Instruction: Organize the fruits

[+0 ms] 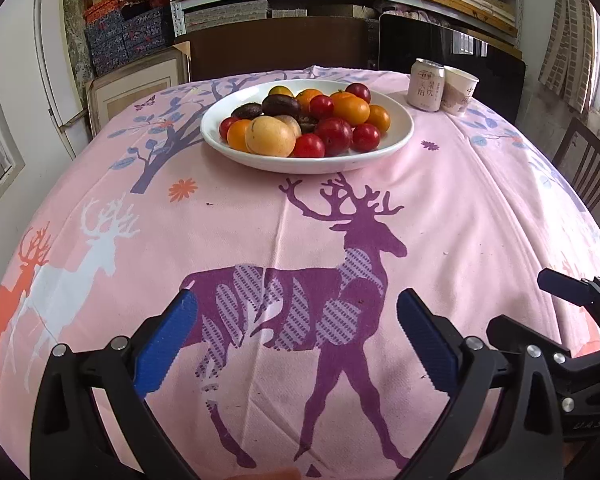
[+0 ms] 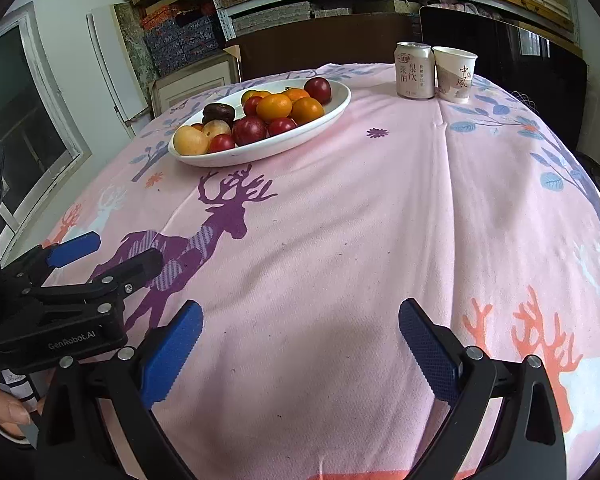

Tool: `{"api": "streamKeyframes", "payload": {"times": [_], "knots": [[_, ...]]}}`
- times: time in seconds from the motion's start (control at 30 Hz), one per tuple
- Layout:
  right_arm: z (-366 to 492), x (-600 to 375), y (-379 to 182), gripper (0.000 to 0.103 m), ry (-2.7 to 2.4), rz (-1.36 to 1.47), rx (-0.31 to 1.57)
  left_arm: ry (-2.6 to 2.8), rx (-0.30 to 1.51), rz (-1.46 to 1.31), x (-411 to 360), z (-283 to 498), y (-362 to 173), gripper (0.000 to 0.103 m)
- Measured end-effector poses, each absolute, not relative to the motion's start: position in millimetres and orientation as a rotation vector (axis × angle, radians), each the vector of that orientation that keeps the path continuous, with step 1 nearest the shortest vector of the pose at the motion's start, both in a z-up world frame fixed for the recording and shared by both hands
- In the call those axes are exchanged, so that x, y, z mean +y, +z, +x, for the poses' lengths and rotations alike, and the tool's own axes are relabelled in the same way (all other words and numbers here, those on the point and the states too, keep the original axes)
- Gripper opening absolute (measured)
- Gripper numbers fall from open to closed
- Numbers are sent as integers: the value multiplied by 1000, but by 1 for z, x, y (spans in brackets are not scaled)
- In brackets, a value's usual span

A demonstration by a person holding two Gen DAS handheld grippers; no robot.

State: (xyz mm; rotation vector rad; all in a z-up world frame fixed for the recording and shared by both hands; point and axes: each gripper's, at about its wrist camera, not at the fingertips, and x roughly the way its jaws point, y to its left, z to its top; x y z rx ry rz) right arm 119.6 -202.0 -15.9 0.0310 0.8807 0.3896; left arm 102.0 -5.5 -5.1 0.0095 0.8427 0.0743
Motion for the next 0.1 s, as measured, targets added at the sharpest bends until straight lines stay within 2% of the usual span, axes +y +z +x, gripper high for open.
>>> {"api": "streamKeyframes", "payload": {"times": [0.1], "knots": [[120, -199, -21, 99, 383, 11, 905, 70, 854, 13, -7, 103, -11, 98]]}}
